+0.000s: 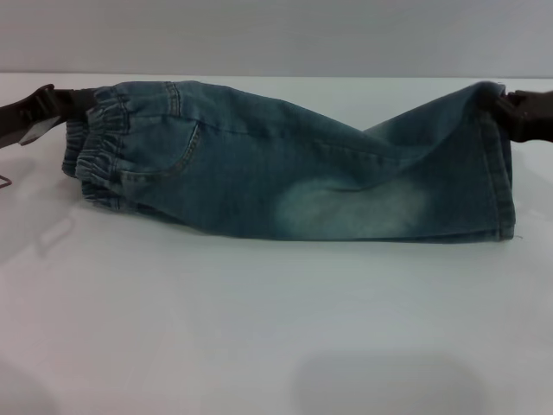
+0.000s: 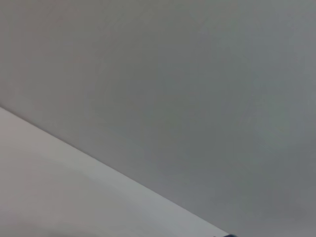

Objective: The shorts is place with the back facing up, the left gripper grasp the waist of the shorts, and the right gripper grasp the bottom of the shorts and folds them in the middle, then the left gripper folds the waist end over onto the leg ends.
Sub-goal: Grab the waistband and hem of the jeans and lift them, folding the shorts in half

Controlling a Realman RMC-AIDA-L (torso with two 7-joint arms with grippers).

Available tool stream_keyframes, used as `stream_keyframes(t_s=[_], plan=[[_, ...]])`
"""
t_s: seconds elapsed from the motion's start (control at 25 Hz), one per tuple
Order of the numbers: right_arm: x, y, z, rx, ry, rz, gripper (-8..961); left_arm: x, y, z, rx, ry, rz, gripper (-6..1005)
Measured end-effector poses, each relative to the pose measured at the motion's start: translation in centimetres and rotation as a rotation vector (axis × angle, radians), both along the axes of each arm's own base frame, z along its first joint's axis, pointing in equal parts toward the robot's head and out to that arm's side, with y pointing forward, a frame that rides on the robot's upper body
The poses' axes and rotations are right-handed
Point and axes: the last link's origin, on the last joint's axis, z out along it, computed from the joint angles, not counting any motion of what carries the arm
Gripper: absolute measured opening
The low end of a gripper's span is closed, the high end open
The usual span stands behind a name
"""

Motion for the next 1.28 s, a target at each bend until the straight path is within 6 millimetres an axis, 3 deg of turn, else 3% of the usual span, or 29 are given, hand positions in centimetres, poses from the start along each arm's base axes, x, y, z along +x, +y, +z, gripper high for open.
stream_keyframes(t_s=[0.36, 0.96, 1.28], plan=[[2.1, 0.3, -0.9, 0.053, -0.065, -0.103, -1, 0.0, 0.3, -0.6, 0.008, 0.036, -0.008, 38], [1.5, 2.7, -2.7, 0.072, -0.164, -0.135, 36, -0.4, 0.1, -1.2, 0.014, 0.057, 0.009, 38], [1.3, 2.8, -3.5, 0.041, -0.194, -0.131, 85, -0.3, 0.2, -1.9, -0.015, 0.117, -0.019, 70]])
